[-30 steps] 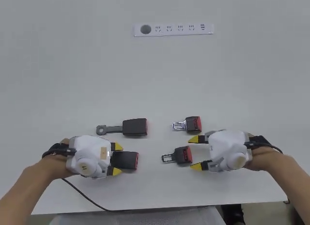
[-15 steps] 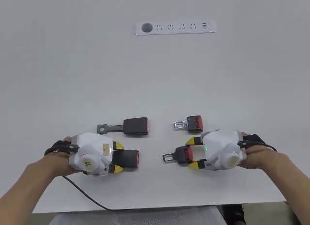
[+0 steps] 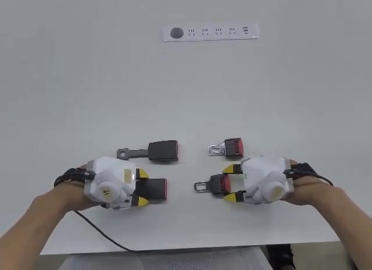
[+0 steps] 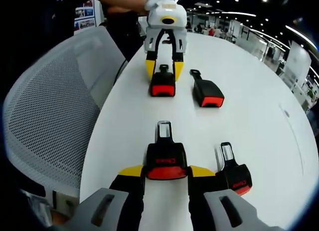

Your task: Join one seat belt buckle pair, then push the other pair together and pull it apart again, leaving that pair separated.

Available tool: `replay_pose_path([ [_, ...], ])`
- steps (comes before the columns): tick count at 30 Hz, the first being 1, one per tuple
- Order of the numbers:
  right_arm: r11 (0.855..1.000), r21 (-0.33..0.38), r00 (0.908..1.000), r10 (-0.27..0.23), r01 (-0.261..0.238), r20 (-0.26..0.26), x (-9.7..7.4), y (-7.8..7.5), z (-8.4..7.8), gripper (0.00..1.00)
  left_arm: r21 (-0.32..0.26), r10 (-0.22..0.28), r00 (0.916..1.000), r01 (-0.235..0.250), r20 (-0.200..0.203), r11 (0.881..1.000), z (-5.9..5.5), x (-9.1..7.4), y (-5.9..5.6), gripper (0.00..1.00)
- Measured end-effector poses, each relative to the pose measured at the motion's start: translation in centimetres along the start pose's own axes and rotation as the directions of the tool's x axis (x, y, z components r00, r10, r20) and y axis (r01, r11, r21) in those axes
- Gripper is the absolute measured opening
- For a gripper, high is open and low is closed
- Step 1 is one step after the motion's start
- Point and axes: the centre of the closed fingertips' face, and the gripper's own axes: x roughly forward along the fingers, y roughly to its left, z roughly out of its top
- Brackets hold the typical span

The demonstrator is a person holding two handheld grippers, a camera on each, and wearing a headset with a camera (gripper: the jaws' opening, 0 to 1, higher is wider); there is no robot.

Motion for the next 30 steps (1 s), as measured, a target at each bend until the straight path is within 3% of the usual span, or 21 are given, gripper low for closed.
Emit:
replay_pose_path([
  [21,1.000,0.009,0.9997,-0.021,0.021,0.015,-0.01,-0.02,0.40,0.28,-0.020,-0.008,0.9999,0.008,-0.013,1.000,0.62,-0.04,-0.21,0.32],
  [30,0.999,0.036,0.9995,-0.023,0.022,0.021,0.30,0.15,0.86,0.28,-0.027,-0.010,0.9998,0.009,-0.015,1.000,0.22,0.13,-0.09,0.32],
])
